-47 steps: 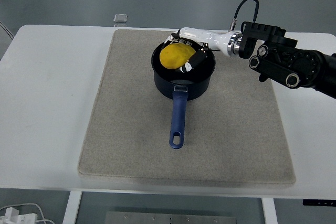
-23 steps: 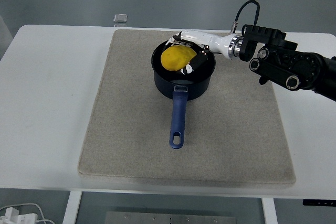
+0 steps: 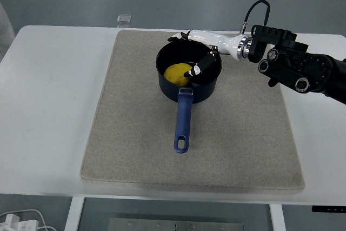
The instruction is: Put the potato in the blue pot
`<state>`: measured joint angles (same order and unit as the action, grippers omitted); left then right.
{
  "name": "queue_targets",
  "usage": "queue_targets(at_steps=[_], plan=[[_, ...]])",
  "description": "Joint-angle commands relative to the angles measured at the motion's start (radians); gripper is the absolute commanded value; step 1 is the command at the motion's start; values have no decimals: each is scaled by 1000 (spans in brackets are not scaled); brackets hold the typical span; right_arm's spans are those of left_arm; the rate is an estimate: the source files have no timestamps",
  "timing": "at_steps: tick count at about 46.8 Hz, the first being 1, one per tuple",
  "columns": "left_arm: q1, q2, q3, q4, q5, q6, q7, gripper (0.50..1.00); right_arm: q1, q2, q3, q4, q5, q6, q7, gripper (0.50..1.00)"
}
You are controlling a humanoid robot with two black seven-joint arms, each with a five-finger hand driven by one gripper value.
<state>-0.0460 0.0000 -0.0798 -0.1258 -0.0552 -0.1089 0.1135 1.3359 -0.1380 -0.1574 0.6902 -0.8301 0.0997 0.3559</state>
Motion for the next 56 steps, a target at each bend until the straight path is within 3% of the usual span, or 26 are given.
queue_targets(at_steps=[1,13,23,32,41,56], plan=[[0,0,0,0,0,0,0,1000,0,-3,2,-1,3,-3,0,924],[0,0,0,0,0,0,0,1000,8,-37,84,-6,55,-51,0,924],[0,0,0,0,0,0,0,1000,-6,-150,236,-5,219,-31,-3,924],[0,0,0,0,0,0,0,1000,-43,-284,243,-6,436,-18,-6,924],[0,0,0,0,0,0,0,1000,-95,-383,246,-20,614,46,-8,924],[0,0,0,0,0,0,0,1000,-176,-393,246,-81,922,91,-44,924]])
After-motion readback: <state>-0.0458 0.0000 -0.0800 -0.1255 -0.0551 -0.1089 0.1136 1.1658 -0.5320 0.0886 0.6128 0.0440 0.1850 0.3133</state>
